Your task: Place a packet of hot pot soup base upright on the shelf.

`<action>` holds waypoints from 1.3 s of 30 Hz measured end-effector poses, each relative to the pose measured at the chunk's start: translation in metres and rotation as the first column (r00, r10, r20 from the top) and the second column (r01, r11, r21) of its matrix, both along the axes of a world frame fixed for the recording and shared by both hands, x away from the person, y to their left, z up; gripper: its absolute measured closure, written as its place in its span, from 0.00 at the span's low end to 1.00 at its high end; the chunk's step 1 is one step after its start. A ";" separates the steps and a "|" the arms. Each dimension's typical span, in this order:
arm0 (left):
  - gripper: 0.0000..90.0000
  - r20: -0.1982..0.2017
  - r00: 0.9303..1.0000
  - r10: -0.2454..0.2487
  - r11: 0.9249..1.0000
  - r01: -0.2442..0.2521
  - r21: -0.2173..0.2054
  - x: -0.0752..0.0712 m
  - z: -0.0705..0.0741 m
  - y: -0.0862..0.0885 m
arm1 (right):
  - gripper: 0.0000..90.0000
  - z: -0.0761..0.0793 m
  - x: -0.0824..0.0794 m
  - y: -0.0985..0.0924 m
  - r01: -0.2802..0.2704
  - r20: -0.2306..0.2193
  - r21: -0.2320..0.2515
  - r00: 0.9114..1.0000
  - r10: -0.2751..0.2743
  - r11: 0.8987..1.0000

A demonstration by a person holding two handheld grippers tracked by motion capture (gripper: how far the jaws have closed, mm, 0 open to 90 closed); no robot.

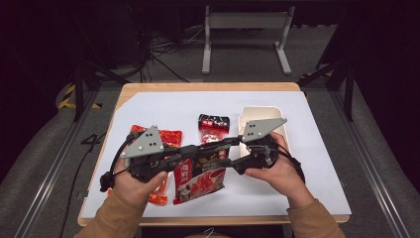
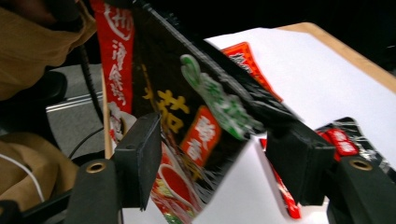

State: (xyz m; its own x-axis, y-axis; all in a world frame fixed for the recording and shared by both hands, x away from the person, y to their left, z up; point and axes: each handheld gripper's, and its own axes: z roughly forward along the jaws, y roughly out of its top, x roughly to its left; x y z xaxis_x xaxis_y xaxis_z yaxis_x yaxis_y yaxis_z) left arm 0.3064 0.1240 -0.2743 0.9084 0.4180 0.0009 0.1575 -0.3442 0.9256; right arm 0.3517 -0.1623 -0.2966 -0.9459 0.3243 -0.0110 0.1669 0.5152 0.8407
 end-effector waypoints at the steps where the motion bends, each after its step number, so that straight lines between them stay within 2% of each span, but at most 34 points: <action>1: 1.00 0.005 1.000 -0.003 1.000 0.003 0.004 0.000 0.000 0.000 | 0.40 -0.001 0.000 0.002 -0.010 -0.003 0.000 1.000 0.010 1.000; 8: 1.00 0.006 1.000 -0.018 1.000 0.018 0.005 -0.002 -0.003 -0.004 | 0.41 -0.007 0.006 0.014 -0.072 -0.036 0.017 0.997 0.072 0.997; 11: 1.00 0.009 1.000 -0.026 1.000 0.026 0.005 -0.003 -0.004 -0.003 | 0.46 -0.009 0.008 0.017 -0.094 -0.046 0.017 0.994 0.095 0.995; 12: 1.00 0.007 1.000 -0.030 1.000 0.030 0.006 -0.003 -0.004 -0.003 | 0.51 -0.010 0.008 0.018 -0.103 -0.051 0.018 0.993 0.103 0.995; 13: 1.00 0.007 1.000 -0.030 1.000 0.030 0.006 -0.003 -0.004 -0.003 | 0.51 -0.010 0.008 0.018 -0.103 -0.051 0.018 0.993 0.103 0.995; 14: 1.00 0.007 0.999 -0.035 0.999 0.035 0.004 -0.003 -0.004 -0.002 | 0.57 -0.010 0.009 0.018 -0.115 -0.053 0.018 0.992 0.115 0.993; 18: 1.00 0.025 0.998 -0.050 0.999 0.050 0.009 -0.007 -0.004 -0.002 | 0.69 -0.008 0.008 0.017 -0.132 -0.038 0.005 0.991 0.132 0.991; 22: 0.99 0.028 0.998 -0.053 0.998 0.054 -0.013 -0.009 -0.001 0.001 | 0.81 -0.002 0.005 0.011 -0.145 -0.018 0.030 0.989 0.145 0.989; 25: 0.98 0.018 0.998 -0.055 0.998 0.056 -0.031 -0.007 -0.002 0.003 | 0.83 0.001 0.003 0.010 -0.143 0.002 0.028 0.990 0.143 0.989; 26: 0.98 0.011 0.998 -0.056 0.998 0.056 -0.036 -0.005 -0.003 0.005 | 0.84 0.003 0.002 0.011 -0.137 0.011 0.014 0.991 0.137 0.991; 30: 0.97 0.016 0.998 -0.059 0.997 0.060 -0.041 -0.003 -0.003 0.006 | 0.86 0.005 0.003 0.011 -0.139 0.007 0.008 0.990 0.139 0.990; 33: 0.97 0.012 0.998 -0.066 0.996 0.066 -0.064 -0.004 -0.002 0.009 | 0.86 0.008 0.002 0.011 -0.141 0.012 0.010 0.990 0.141 0.990; 35: 0.95 0.016 0.997 -0.075 0.993 0.076 -0.088 -0.006 -0.001 0.011 | 0.87 0.010 0.002 0.011 -0.137 0.022 0.008 0.990 0.136 0.991; 39: 0.78 0.031 0.997 -0.069 0.993 0.072 -0.090 -0.009 0.002 0.014 | 0.88 0.016 0.001 0.008 -0.126 0.038 0.013 0.991 0.125 0.992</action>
